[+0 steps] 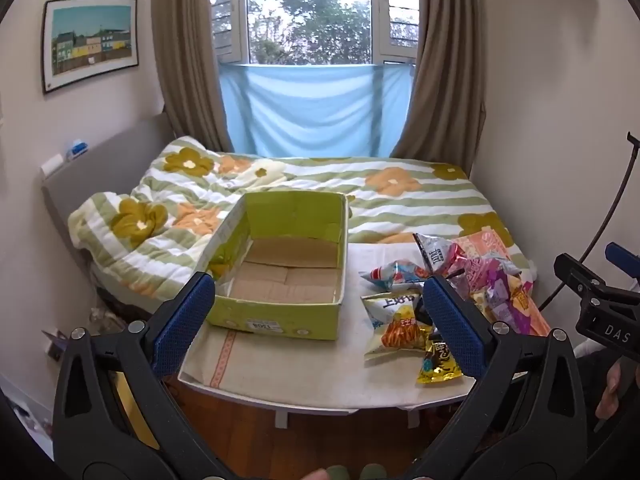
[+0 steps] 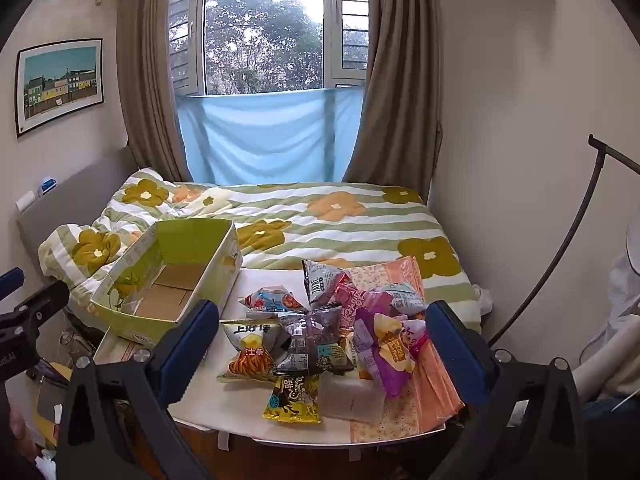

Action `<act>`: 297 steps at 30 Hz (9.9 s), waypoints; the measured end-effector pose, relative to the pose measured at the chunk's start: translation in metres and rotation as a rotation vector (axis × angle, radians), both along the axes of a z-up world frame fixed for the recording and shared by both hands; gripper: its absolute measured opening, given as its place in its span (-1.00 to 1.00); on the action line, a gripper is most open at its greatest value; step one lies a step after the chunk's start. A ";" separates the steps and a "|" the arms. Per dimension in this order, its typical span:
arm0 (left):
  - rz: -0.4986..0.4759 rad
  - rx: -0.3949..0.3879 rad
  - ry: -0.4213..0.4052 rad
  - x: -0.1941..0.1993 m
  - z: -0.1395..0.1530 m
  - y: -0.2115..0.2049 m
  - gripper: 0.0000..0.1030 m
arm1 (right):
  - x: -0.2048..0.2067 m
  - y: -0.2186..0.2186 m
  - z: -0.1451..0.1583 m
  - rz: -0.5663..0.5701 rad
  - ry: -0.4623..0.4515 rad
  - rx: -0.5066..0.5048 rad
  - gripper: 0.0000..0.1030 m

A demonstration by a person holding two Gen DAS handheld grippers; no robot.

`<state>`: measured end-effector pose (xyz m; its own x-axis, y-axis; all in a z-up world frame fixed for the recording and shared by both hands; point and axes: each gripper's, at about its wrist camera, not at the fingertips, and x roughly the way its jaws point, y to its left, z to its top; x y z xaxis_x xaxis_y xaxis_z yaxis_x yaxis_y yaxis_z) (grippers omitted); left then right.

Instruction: Organize snacks

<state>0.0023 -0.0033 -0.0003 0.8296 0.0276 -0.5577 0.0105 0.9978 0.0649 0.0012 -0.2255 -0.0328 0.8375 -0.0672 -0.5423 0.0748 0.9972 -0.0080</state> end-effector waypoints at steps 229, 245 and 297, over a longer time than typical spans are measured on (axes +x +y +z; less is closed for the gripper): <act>-0.144 -0.038 0.488 0.274 -0.179 0.143 0.87 | 0.245 0.218 -0.076 0.327 0.234 -0.013 0.08; -0.088 -0.064 0.489 0.262 -0.171 0.167 0.87 | 0.260 0.234 -0.118 0.380 0.377 0.037 0.18; -0.370 -0.073 0.464 0.157 -0.137 -0.041 0.87 | 0.084 -0.021 -0.085 -0.079 0.304 0.168 0.99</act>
<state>0.1594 -0.0440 -0.1374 0.4458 -0.2686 -0.8539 0.3690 0.9242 -0.0980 0.0856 -0.2466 -0.1173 0.6322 -0.0137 -0.7747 0.1710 0.9777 0.1223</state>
